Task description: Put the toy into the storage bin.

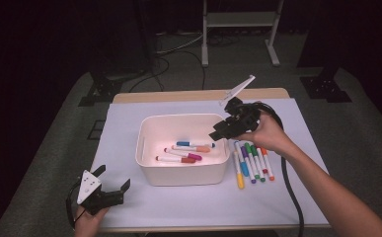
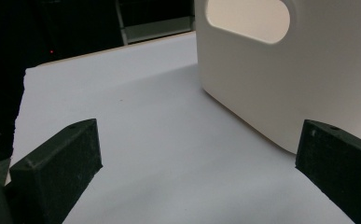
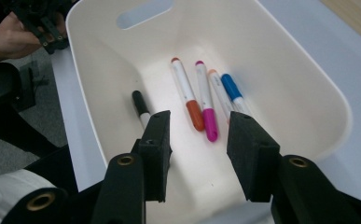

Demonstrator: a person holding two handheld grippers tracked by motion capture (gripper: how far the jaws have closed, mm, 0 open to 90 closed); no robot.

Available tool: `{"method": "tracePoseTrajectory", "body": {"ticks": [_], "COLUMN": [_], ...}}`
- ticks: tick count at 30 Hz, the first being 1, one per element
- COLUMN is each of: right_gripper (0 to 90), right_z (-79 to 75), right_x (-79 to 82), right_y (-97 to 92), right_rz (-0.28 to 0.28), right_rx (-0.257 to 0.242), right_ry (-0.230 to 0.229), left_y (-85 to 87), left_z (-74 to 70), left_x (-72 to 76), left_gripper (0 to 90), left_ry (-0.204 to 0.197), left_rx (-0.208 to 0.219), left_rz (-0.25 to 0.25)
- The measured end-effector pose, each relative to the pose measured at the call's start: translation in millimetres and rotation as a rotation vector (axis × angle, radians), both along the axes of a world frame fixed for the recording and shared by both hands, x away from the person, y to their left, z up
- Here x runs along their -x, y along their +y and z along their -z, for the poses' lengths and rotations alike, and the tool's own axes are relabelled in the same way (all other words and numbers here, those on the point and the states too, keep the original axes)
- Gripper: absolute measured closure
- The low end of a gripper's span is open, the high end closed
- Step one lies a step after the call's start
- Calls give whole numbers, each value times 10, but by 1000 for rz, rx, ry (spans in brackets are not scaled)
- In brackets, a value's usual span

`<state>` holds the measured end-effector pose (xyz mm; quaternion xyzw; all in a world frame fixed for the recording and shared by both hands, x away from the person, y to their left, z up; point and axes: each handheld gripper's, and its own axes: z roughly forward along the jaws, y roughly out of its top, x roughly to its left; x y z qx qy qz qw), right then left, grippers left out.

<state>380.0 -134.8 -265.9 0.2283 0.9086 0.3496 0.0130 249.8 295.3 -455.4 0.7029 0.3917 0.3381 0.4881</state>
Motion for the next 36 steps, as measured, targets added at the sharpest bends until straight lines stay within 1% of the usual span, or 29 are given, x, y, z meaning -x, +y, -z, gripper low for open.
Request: {"method": "tracePoseTrajectory", "body": {"ticks": [3, 4, 7, 16, 19, 20, 25, 31, 32, 36], "right_gripper": [557, 540, 528, 500, 490, 482, 469, 468, 468, 468], "right_z": [-10, -7, 8, 117, 160, 183, 329, 493, 540, 651], "right_x": [11, 17, 34, 77, 85, 89, 78, 69, 67, 64], "right_y": [-164, -252, -383, -841, -933, -975, -1152, -1269, -1294, -1349], "right_rz": [38, 57, 90, 184, 208, 223, 275, 309, 316, 336], "right_rx": [-13, -24, -35, -63, -63, -55, -56, -61, -56, -51], "right_ry": [-6, -8, -5, -6, -5, -9, 3, 27, 31, 46], "left_y": [-1, -2, -4, -5, -4, -3, -6, -3, -3, -6], "left_z": [0, 0, -1, 0, 0, -1, 1, -1, 0, 1], "left_x": [-2, -2, 0, 0, -1, 0, 0, 0, 0, 0], "left_gripper": [0, 0, 0, 0, 0, 0, 0, 0, 0, 0], "left_ry": [3, 3, 3, 2, 2, 4, 3, 3, 2, 4], "left_rx": [-1, -2, -3, -5, -4, -7, -3, -8, -8, -6], "left_rz": [0, 1, 0, -2, -2, -2, -3, -3, -3, -3]}}
